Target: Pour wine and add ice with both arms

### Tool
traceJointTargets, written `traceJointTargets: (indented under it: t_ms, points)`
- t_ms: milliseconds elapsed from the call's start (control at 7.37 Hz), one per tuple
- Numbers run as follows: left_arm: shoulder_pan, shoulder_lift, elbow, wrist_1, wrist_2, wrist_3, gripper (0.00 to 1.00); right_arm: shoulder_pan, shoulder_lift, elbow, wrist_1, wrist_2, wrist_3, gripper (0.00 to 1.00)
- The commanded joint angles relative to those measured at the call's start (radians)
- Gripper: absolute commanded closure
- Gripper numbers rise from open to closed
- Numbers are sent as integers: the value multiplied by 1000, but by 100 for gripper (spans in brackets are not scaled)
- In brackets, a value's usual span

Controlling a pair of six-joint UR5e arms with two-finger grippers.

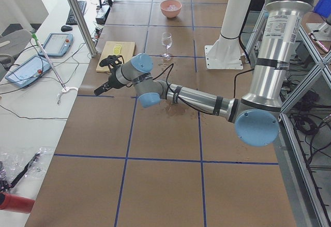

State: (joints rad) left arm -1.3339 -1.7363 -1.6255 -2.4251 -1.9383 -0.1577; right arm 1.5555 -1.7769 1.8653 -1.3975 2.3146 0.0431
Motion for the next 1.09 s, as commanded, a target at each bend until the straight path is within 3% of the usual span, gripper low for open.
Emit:
traceJointTargets:
  t_ms: [0, 271, 407, 543, 679, 950]
  points:
    - [-175, 6, 4, 265, -77, 132, 0, 0, 1, 5, 0, 0, 9, 0]
    - [-209, -2, 7, 543, -73, 136, 0, 0, 2, 8, 0, 0, 9, 0]
    - [-238, 7, 9, 593, -82, 151, 0, 0, 1, 24, 0, 5, 50, 0]
    - [-258, 38, 10, 691, -135, 217, 0, -5, 1, 61, 3, 29, 142, 0]
    - [-263, 32, -8, 866, -186, 225, 0, -11, 1, 86, 3, 57, 162, 0]
    - [-271, 113, -43, 905, -349, 230, 0, -180, 1, 142, 49, 21, 382, 0]
